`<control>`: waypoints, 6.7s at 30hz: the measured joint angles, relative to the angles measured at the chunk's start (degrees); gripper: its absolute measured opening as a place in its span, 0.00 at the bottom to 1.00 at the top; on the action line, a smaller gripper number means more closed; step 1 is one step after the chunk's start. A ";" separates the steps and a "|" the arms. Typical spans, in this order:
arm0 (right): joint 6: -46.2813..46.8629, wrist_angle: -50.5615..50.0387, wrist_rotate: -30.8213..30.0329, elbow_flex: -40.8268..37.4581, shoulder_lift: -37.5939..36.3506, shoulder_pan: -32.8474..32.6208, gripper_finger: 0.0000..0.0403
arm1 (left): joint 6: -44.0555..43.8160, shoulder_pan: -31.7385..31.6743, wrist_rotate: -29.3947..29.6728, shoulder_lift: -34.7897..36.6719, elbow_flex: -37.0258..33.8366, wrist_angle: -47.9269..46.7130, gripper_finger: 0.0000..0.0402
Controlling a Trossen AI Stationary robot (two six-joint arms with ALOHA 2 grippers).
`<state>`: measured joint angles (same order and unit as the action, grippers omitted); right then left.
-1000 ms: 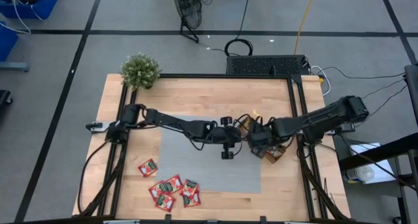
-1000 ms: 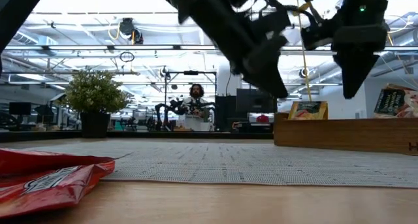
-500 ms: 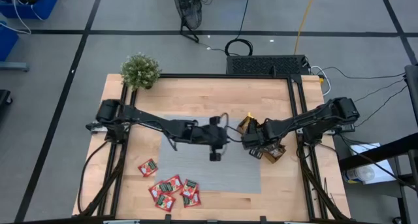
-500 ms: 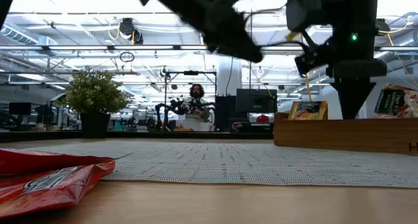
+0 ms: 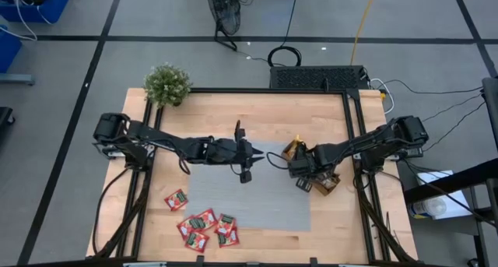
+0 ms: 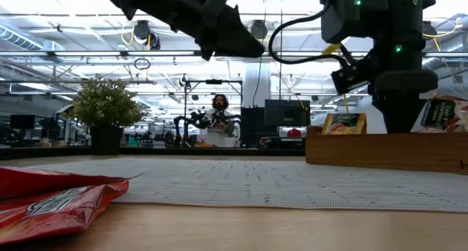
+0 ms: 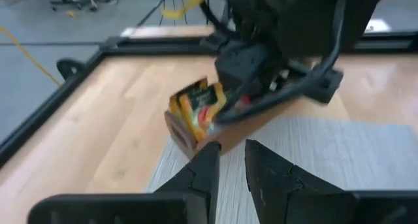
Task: Pick & Place Tea
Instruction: Put the red tea bag into the middle section of the wooden organizer
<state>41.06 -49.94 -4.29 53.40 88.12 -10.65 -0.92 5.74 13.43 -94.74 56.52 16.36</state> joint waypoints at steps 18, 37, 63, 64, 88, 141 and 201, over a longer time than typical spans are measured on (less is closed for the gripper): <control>2.31 -7.48 -14.24 -0.62 -0.51 -0.16 0.00 | -0.42 -0.02 0.63 -0.11 -0.12 -0.67 0.20; 0.55 -10.27 -13.46 1.28 -0.48 -0.91 0.00 | -1.14 -0.02 0.72 -0.13 -0.12 -1.20 0.20; -1.70 -0.86 -11.52 -6.84 -0.50 4.01 0.00 | -0.77 -0.04 0.72 -0.15 -0.10 -1.22 0.20; -0.83 -1.82 -12.20 -7.13 -0.41 3.59 0.00 | -0.77 -0.02 0.72 -0.15 -0.10 -1.22 0.20; 4.78 -8.74 -16.10 -0.45 -0.44 -1.08 0.00 | -1.10 -0.04 0.72 -0.17 -0.07 -1.26 0.20; -38.97 -7.13 -7.74 -2.35 -10.62 12.19 0.35 | -1.14 0.02 0.68 -0.17 -0.07 -2.95 0.20; 0.22 -12.41 -21.49 -7.51 -12.79 1.92 0.03 | -1.28 0.02 0.69 -0.17 -0.07 -2.73 0.20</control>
<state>41.27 -62.35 -25.78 45.89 75.33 -8.73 -2.20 5.76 14.12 -94.91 56.45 13.62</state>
